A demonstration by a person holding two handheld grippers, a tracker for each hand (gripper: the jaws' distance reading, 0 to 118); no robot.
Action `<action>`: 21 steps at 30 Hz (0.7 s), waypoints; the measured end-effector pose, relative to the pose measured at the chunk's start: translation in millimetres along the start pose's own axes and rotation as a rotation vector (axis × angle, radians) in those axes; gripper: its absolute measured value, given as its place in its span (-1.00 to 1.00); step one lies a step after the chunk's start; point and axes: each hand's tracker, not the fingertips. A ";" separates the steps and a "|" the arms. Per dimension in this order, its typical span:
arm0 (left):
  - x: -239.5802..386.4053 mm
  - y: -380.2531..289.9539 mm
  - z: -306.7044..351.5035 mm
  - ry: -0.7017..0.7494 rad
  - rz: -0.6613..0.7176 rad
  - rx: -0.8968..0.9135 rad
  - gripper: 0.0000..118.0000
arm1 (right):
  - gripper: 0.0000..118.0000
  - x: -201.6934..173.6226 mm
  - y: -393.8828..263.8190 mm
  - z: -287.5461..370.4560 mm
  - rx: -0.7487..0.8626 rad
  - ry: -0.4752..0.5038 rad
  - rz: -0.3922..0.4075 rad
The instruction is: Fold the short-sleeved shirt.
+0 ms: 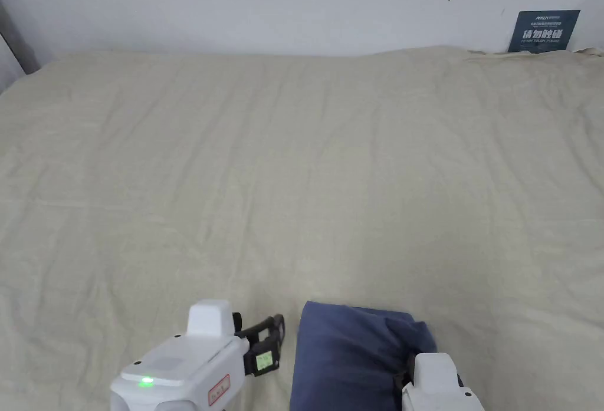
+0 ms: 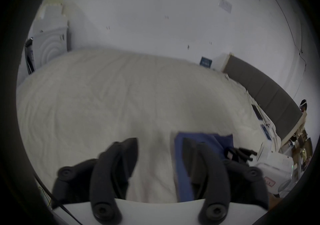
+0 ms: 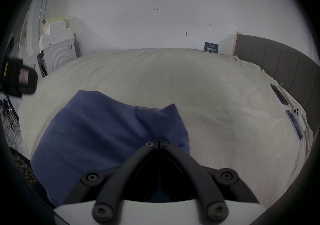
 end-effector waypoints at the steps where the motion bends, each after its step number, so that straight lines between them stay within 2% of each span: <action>1: 2.0 -2.2 -5.8 -0.010 0.003 -0.039 0.32 | -1.00 1.2 0.0 -1.1 -0.003 0.001 -0.003; 3: 4.5 -6.1 -18.9 -0.041 0.022 -0.105 0.50 | -1.00 2.4 0.4 -2.5 -0.006 0.004 -0.007; 4: 5.5 -6.7 -25.6 -0.058 0.030 -0.148 0.52 | -1.00 3.7 -2.2 -4.2 -0.008 0.004 -0.009; 11: 13.7 -4.6 -67.1 -0.146 0.055 -0.339 0.47 | -1.00 9.3 -6.3 -9.3 -0.014 0.010 -0.019; 13: 15.5 -1.9 -73.8 -0.160 0.073 -0.358 0.23 | -1.00 8.4 -6.8 -8.2 -0.015 0.012 -0.019; 15: 15.8 -1.7 -78.7 -0.196 0.088 -0.377 -0.18 | -1.00 9.8 -7.3 -9.4 -0.016 0.014 -0.018; 21: 13.4 1.5 -86.3 -0.191 0.119 -0.430 -0.42 | -1.00 10.0 -6.7 -9.1 -0.023 0.024 -0.021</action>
